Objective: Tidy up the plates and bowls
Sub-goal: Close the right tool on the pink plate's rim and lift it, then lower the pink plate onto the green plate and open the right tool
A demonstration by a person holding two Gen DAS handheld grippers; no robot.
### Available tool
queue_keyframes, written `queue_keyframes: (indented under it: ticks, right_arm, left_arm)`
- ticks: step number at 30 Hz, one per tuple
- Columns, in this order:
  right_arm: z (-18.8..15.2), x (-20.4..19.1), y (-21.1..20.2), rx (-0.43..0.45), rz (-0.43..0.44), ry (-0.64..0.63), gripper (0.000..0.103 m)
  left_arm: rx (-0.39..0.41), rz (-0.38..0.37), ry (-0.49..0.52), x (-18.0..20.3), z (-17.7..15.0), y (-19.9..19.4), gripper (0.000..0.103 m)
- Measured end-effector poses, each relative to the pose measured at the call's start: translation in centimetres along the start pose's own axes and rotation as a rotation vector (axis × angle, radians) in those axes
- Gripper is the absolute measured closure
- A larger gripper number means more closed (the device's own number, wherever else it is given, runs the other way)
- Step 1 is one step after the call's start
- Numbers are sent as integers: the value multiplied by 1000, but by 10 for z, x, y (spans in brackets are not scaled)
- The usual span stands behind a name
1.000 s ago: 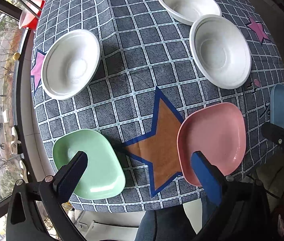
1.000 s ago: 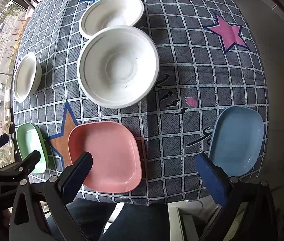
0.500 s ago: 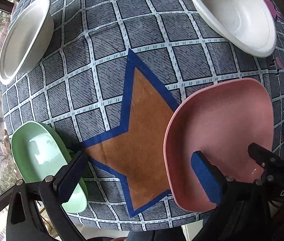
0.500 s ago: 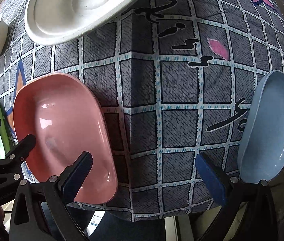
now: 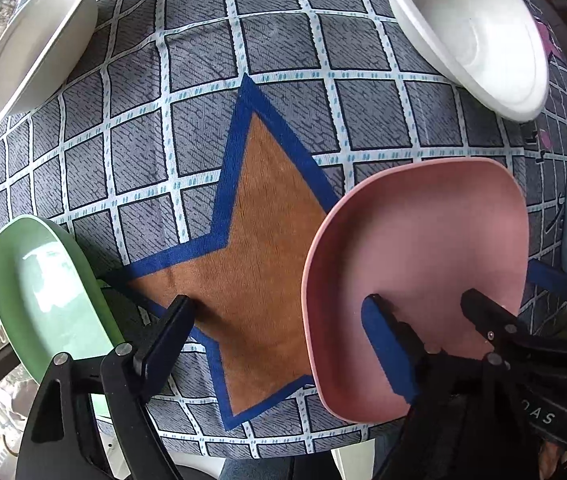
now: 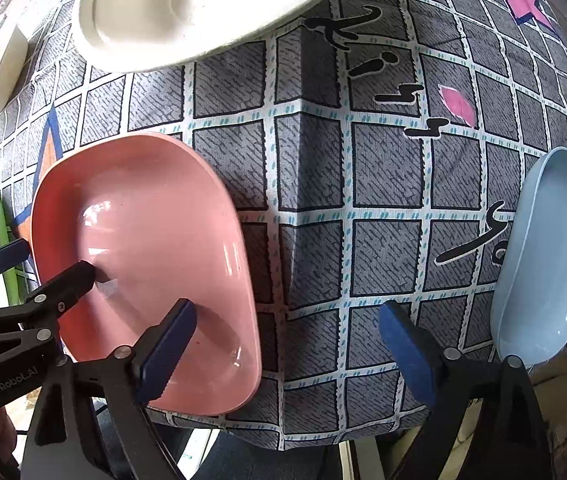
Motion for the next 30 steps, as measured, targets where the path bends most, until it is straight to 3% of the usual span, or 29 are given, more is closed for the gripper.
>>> queue_keyframes:
  ticks: [3, 7, 8, 9, 10, 15, 18, 25, 30]
  right_arm:
    - [-3, -20, -2, 4, 14, -44, 43]
    - [-5, -34, -1, 1, 13, -77, 58]
    - [-6, -35, -3, 1, 20, -73, 69]
    - [-4, -35, -2, -6, 62, -64, 84]
    - [-4, -39, 0, -24, 105, -40, 87]
    - [-2, -50, -2, -51, 101, -20, 87]
    - [1, -72, -4, -61, 134, -41, 87]
    - [7, -160, -13, -77, 151, -116, 87]
    - [15, -237, -15, -97, 181, -206, 87]
  left_arm:
    - [22, 5, 49, 9, -4, -8, 30]
    - [44, -23, 99, 26, -6, -12, 38]
    - [52, -49, 113, 32, -6, -18, 46]
    - [56, -41, 123, 37, -6, -21, 47]
    - [50, -38, 133, 42, -3, -21, 47]
    - [34, -74, 98, 31, -10, -26, 53]
    - [68, -53, 79, 12, -5, -25, 53]
    - [105, -28, -17, -43, 2, -44, 53]
    - [98, 16, -126, -98, -4, -36, 53]
Point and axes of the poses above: each gripper's, at about its wrist camera, not at the fingertips, and y roughly the way its jaws point, x to its right, z to its top, the point moved 6 cm from there along y, roughly the way its jaws point, and after that the axes turned 15 degrees about z, right-handed, at the moved point
